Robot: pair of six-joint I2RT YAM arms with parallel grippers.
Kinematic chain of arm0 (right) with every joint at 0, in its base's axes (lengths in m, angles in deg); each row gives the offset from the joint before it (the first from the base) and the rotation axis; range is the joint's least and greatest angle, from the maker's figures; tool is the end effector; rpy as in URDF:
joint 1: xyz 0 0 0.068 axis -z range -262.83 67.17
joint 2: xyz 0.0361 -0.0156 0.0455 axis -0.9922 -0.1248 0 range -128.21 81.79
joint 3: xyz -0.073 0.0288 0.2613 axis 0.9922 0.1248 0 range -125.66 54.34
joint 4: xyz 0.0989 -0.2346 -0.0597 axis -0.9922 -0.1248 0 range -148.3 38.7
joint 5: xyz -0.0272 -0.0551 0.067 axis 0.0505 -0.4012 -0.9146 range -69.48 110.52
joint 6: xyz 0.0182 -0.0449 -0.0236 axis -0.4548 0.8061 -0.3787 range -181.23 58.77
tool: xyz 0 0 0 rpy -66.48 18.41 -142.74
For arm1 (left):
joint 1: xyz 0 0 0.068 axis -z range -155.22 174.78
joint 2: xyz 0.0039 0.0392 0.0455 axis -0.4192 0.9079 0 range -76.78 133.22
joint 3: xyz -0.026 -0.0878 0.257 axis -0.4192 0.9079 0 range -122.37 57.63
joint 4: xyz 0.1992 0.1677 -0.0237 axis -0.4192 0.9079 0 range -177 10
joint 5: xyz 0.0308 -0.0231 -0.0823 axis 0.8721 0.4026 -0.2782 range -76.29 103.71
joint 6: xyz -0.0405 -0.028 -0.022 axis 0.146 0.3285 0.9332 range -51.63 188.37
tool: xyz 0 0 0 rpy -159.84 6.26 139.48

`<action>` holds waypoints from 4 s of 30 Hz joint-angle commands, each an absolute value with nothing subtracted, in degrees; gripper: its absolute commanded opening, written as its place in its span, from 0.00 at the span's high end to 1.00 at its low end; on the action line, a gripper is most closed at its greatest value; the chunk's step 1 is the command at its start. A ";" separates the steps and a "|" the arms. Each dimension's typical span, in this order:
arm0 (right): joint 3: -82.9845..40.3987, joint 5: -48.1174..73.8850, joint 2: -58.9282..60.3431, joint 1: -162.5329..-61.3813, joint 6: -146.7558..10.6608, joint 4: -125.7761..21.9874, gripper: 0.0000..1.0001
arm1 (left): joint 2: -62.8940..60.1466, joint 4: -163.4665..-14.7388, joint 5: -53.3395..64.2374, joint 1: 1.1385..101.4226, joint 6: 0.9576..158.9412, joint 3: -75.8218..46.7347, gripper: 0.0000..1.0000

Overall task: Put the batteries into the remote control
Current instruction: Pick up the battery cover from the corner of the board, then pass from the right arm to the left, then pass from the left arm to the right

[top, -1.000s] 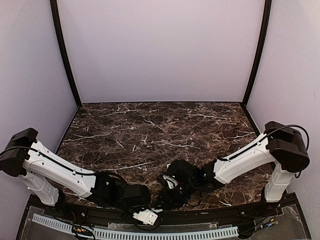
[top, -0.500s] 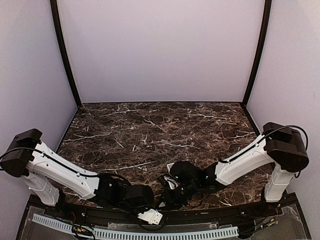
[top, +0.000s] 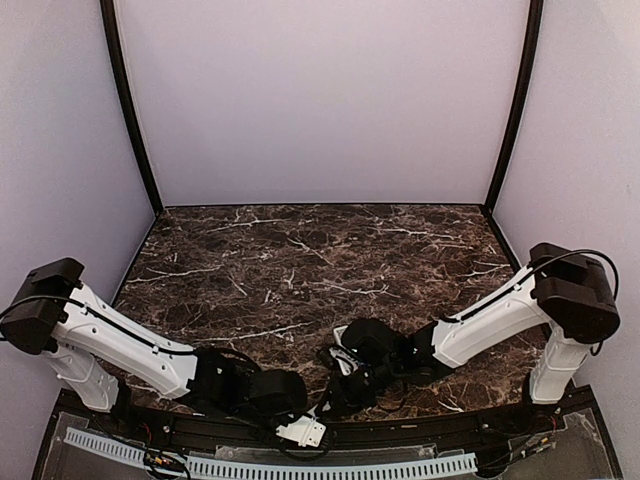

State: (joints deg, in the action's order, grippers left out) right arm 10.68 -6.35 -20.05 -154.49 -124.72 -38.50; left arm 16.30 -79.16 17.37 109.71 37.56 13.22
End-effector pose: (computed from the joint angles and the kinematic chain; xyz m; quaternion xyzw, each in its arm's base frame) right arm 0.0881 0.3170 0.1201 0.1521 -0.8912 -0.4234 0.0579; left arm 0.0289 -0.3000 0.1414 0.8056 0.5168 -0.1038 0.2703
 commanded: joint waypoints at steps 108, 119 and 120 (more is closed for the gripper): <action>-10.17 20.09 22.74 -142.81 -94.86 -62.14 0.28 | -4.65 -115.69 29.97 93.12 65.88 4.83 1.00; -11.44 19.11 16.84 -142.99 -90.92 -52.12 0.28 | -1.02 -121.05 4.84 85.58 85.69 3.26 1.00; -12.41 19.36 16.30 -143.00 -90.75 -52.36 0.28 | -0.67 -121.08 4.62 85.50 85.42 3.12 1.00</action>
State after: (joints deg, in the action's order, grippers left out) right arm -9.62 21.15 17.87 -142.73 -94.01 -57.30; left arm -0.27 -119.07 15.29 87.15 77.76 2.64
